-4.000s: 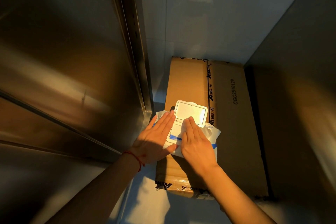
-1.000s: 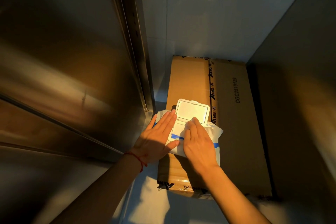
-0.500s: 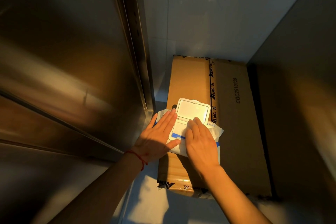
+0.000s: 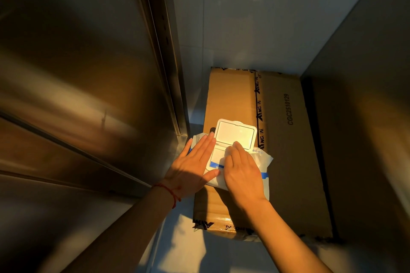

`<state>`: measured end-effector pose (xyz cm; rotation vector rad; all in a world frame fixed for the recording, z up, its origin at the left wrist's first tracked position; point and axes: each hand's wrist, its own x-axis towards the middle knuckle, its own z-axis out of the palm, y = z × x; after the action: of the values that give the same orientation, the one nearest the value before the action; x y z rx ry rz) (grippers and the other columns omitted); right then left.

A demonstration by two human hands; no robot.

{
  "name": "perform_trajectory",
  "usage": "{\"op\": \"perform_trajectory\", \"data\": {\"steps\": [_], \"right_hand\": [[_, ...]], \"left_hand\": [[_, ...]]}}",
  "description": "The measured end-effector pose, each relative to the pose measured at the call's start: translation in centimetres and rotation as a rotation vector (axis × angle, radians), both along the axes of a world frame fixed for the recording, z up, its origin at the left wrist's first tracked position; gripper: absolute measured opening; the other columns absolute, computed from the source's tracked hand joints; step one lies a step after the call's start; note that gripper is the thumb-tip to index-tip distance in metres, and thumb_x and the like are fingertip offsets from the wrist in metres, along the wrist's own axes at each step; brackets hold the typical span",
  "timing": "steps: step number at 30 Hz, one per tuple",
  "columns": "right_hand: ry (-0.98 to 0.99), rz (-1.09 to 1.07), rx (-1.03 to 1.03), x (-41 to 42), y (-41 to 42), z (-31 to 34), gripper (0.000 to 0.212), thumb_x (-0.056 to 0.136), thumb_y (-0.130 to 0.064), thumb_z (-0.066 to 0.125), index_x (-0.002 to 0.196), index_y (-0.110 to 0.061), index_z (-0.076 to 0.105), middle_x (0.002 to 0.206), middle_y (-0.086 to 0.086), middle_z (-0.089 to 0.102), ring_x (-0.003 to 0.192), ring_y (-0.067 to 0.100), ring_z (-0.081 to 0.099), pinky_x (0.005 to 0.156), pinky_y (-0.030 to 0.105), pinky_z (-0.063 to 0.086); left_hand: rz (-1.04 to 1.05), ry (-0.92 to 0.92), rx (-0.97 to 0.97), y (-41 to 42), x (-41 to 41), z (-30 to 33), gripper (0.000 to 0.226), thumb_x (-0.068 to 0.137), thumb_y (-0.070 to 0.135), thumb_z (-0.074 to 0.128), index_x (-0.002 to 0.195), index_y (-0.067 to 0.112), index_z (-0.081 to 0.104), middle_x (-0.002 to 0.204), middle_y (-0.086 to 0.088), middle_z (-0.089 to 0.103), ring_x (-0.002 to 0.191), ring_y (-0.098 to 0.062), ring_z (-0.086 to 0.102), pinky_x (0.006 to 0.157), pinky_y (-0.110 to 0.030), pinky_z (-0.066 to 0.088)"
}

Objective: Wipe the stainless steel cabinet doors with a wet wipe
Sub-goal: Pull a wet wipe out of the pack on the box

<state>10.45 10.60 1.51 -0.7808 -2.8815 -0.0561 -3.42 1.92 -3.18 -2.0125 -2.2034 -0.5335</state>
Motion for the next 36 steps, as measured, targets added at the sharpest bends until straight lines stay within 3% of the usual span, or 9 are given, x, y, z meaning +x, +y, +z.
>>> {"op": "perform_trajectory", "data": {"steps": [4, 8, 10, 13, 17, 27, 36], "right_hand": [[0.024, -0.025, -0.052, -0.15, -0.06, -0.29, 0.089, 0.02, -0.022, 0.099, 0.094, 0.0, 0.054, 0.09, 0.021, 0.069, 0.09, 0.035, 0.069, 0.07, 0.041, 0.057], [0.031, -0.038, -0.082, -0.02, -0.24, -0.34, 0.093, 0.024, -0.024, 0.099, 0.095, -0.005, 0.042, 0.091, 0.019, 0.069, 0.09, 0.032, 0.07, 0.068, 0.037, 0.057], [0.027, -0.029, -0.065, 0.08, -0.2, -0.29, 0.088, 0.026, -0.024, 0.099, 0.095, -0.003, 0.047, 0.092, 0.019, 0.069, 0.091, 0.033, 0.069, 0.068, 0.038, 0.057], [0.024, -0.012, -0.005, -0.04, -0.27, -0.06, 0.067, 0.029, -0.02, 0.098, 0.086, -0.001, 0.068, 0.092, 0.021, 0.069, 0.092, 0.036, 0.069, 0.071, 0.041, 0.057], [0.015, 0.002, 0.039, -0.41, -0.42, 0.05, 0.057, 0.03, -0.018, 0.098, 0.078, -0.002, 0.072, 0.093, 0.02, 0.07, 0.093, 0.037, 0.068, 0.075, 0.042, 0.056], [0.024, -0.011, 0.046, -0.58, -0.33, 0.18, 0.069, 0.015, -0.018, 0.098, 0.077, 0.002, 0.073, 0.086, 0.022, 0.07, 0.085, 0.037, 0.07, 0.071, 0.045, 0.056], [0.06, -0.004, 0.028, -0.57, -0.28, 0.08, 0.066, 0.02, -0.019, 0.098, 0.078, 0.001, 0.072, 0.086, 0.02, 0.07, 0.085, 0.035, 0.07, 0.071, 0.042, 0.056]], "left_hand": [[-0.001, -0.016, -0.008, 0.03, 0.07, 0.19, 0.067, 0.099, 0.054, 0.022, 0.138, 0.001, 0.031, 0.139, -0.018, 0.047, 0.128, -0.03, 0.045, 0.101, -0.053, 0.035], [-0.005, -0.027, 0.016, -0.05, 0.14, 0.01, 0.066, 0.099, 0.053, 0.025, 0.136, 0.0, 0.032, 0.137, -0.019, 0.049, 0.126, -0.032, 0.048, 0.099, -0.054, 0.04], [0.0, -0.03, 0.017, -0.05, 0.14, -0.07, 0.065, 0.099, 0.053, 0.026, 0.136, 0.0, 0.033, 0.137, -0.018, 0.049, 0.126, -0.032, 0.048, 0.098, -0.055, 0.042], [0.003, -0.013, 0.022, 0.01, 0.18, -0.02, 0.065, 0.099, 0.052, 0.026, 0.136, 0.0, 0.033, 0.137, -0.018, 0.049, 0.127, -0.031, 0.047, 0.097, -0.055, 0.044], [-0.001, 0.039, 0.055, 0.05, 0.25, 0.11, 0.062, 0.1, 0.05, 0.029, 0.134, -0.001, 0.037, 0.133, -0.019, 0.052, 0.123, -0.032, 0.05, 0.094, -0.055, 0.047], [0.001, 0.04, 0.067, 0.09, 0.29, 0.07, 0.062, 0.099, 0.051, 0.029, 0.133, 0.0, 0.038, 0.132, -0.019, 0.054, 0.122, -0.032, 0.052, 0.094, -0.054, 0.047], [0.016, 0.037, 0.091, 0.26, 0.41, 0.21, 0.061, 0.099, 0.051, 0.028, 0.131, -0.001, 0.039, 0.129, -0.019, 0.056, 0.118, -0.032, 0.055, 0.091, -0.055, 0.048]]}}
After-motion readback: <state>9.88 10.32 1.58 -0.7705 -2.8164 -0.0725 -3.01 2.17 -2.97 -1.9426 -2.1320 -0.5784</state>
